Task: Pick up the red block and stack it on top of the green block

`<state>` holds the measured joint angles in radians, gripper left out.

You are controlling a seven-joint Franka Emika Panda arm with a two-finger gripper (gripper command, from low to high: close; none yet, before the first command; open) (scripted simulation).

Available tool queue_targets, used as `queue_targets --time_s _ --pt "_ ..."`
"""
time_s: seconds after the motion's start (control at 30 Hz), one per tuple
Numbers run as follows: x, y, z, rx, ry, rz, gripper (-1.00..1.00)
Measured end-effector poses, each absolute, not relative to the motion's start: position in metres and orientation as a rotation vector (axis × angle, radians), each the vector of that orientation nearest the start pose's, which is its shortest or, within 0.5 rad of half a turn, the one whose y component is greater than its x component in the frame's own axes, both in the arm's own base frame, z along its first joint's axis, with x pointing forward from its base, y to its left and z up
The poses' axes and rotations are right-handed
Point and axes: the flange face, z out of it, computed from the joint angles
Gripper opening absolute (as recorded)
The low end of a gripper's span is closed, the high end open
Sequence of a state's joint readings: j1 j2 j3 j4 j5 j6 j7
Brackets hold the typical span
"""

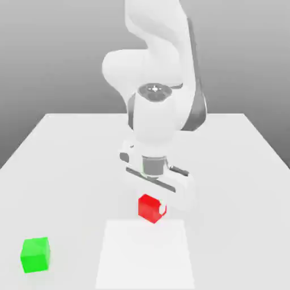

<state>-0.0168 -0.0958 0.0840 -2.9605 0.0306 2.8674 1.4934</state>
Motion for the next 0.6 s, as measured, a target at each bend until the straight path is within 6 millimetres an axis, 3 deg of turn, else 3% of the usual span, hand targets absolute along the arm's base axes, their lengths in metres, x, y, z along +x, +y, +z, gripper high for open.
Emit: queue_targets --time_s 0.07,0.17,0.4,0.6 --pt "0.332 0.008 0.210 -2.347 2.091 -0.005 -1.00" --pt "0.355 -0.023 0.217 -2.357 2.091 -0.012 -1.00" --pt "0.399 -0.124 0.232 -2.362 2.097 -0.012 -1.00" --pt "0.419 -0.210 0.243 -2.389 2.051 -0.003 -1.00"
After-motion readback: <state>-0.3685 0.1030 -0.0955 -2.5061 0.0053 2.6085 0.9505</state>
